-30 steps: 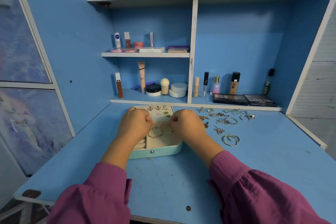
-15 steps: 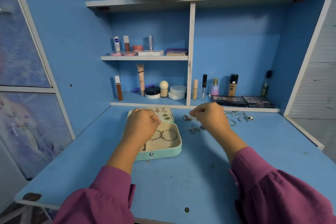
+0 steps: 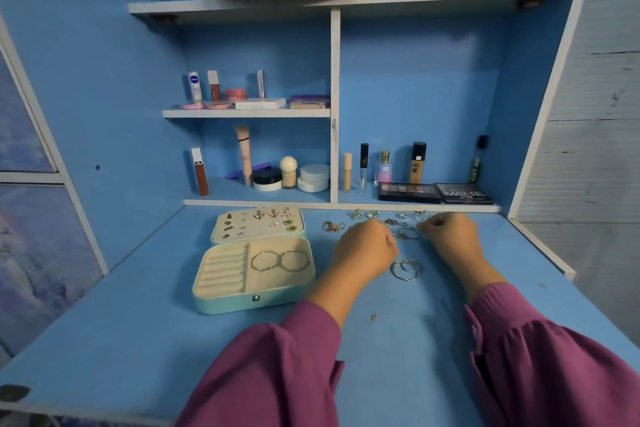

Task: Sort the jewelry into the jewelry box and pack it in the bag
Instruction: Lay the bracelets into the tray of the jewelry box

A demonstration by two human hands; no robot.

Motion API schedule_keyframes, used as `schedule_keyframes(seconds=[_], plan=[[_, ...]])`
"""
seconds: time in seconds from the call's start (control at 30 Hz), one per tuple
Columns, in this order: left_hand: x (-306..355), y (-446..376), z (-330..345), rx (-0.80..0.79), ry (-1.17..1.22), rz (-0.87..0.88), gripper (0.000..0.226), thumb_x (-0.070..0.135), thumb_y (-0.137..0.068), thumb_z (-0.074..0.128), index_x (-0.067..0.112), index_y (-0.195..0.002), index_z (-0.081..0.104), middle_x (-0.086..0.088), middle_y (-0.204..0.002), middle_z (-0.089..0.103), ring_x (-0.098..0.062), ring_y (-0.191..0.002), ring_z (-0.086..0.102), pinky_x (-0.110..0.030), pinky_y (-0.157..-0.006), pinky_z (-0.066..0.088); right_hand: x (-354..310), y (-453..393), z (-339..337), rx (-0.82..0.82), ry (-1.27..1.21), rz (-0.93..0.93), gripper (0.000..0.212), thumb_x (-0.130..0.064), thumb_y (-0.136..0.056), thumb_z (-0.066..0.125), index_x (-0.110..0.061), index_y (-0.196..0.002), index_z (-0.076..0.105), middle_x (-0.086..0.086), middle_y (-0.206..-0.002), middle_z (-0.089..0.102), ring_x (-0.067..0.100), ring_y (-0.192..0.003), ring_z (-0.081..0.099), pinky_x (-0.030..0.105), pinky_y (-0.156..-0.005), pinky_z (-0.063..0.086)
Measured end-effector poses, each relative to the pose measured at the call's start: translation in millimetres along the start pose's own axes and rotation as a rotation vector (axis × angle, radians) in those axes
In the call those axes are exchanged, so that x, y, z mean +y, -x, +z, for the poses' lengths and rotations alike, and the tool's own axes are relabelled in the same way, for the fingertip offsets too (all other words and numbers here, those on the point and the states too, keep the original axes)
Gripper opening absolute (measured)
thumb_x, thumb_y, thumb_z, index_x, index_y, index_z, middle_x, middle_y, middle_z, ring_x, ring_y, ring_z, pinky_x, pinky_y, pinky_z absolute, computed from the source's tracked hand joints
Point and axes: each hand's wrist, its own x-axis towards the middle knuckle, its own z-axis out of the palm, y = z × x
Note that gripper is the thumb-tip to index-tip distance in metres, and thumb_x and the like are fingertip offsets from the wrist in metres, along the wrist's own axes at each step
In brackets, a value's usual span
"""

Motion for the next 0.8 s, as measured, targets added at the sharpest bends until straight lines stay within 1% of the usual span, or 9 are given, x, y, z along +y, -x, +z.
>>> schedule_keyframes(seconds=[0.13,0.2,0.27,0.33,0.43,0.53,0.63,0.73,0.8], plan=[[2.2,-2.6,12.7,-0.003,-0.159,-0.051,0.023,0.020,-0.089,0.059,0.008,-0.070,0.057,-0.012,-0.082,0.064,-0.031,-0.085,0.061,-0.032,-0.065,0.048,-0.7,-3.6,5.4,-0.034,0.055,0.023,0.025,-0.029,-0.085,0.069,-0.005,-0.076,0.072,0.015,-0.079,0.069,0.029,-0.075,0.059,0.030,-0.056,0.039],[2.9,-2.5,15.8,0.012,-0.224,-0.061,0.035,0.022,-0.089,0.059,0.013,-0.060,0.042,-0.017,-0.086,0.062,-0.033,-0.086,0.060,-0.031,-0.060,0.039,-3.1,-4.7,7.4,-0.048,0.084,0.038,0.024,-0.030,-0.082,0.071,-0.007,-0.076,0.072,0.012,-0.079,0.069,0.027,-0.075,0.060,0.028,-0.057,0.039],[4.5,-2.6,17.0,0.026,-0.262,-0.071,0.038,0.019,-0.089,0.058,0.016,-0.058,0.036,-0.016,-0.089,0.063,-0.032,-0.087,0.059,-0.031,-0.061,0.037,-5.3,-5.2,8.7,-0.058,0.116,0.064,0.021,-0.028,-0.080,0.072,-0.008,-0.077,0.072,0.011,-0.081,0.069,0.028,-0.078,0.061,0.027,-0.058,0.040],[6.5,-2.0,16.7,0.033,-0.276,-0.077,0.036,0.013,-0.089,0.055,0.015,-0.058,0.037,-0.009,-0.074,0.054,-0.030,-0.079,0.053,-0.031,-0.061,0.037,-6.4,-6.1,9.4,-0.055,0.146,0.085,0.018,-0.021,-0.079,0.071,-0.003,-0.081,0.072,0.015,-0.084,0.069,0.031,-0.081,0.063,0.027,-0.059,0.041],[8.9,-0.6,16.2,0.021,-0.277,-0.066,0.037,0.012,-0.089,0.054,0.013,-0.057,0.037,-0.002,-0.061,0.039,-0.027,-0.071,0.046,-0.030,-0.057,0.033,-7.4,-6.4,10.3,-0.050,0.177,0.090,0.014,-0.012,-0.077,0.064,0.001,-0.079,0.069,0.016,-0.077,0.067,0.028,-0.066,0.055,0.027,-0.057,0.041],[10.3,0.9,16.0,0.004,-0.253,-0.057,0.039,0.013,-0.088,0.054,0.014,-0.055,0.033,-0.012,-0.062,0.044,-0.025,-0.067,0.041,-0.028,-0.051,0.027,-8.7,-3.6,9.9,-0.061,0.221,0.074,0.014,-0.013,-0.079,0.060,-0.007,-0.067,0.060,0.008,-0.063,0.054,0.027,-0.060,0.045,0.026,-0.051,0.034],[11.1,3.4,13.2,0.017,-0.219,-0.048,0.039,0.010,-0.086,0.052,0.014,-0.055,0.029,-0.017,-0.062,0.044,-0.022,-0.059,0.031,-0.029,-0.046,0.020,-7.7,-3.3,7.8,-0.048,0.210,0.032,0.026,-0.014,-0.083,0.057,-0.014,-0.059,0.046,0.007,-0.058,0.042,0.026,-0.058,0.034,0.028,-0.051,0.028],[11.1,5.4,9.2,0.034,-0.191,-0.031,0.037,0.008,-0.085,0.050,0.013,-0.055,0.028,-0.019,-0.079,0.051,-0.023,-0.063,0.031,-0.029,-0.045,0.018,-6.5,-3.3,5.8,-0.006,0.173,0.000,0.039,-0.016,-0.087,0.055,-0.017,-0.055,0.032,0.004,-0.055,0.031,0.022,-0.056,0.024,0.029,-0.050,0.021],[8.1,5.5,7.0,0.034,-0.184,-0.032,0.037,0.009,-0.085,0.050,0.013,-0.056,0.028,-0.022,-0.076,0.049,-0.024,-0.065,0.033,-0.030,-0.045,0.019,-7.6,-1.9,5.0,0.021,0.133,-0.017,0.042,-0.016,-0.087,0.056,-0.017,-0.055,0.029,0.003,-0.053,0.028,0.021,-0.054,0.021,0.029,-0.049,0.018]])
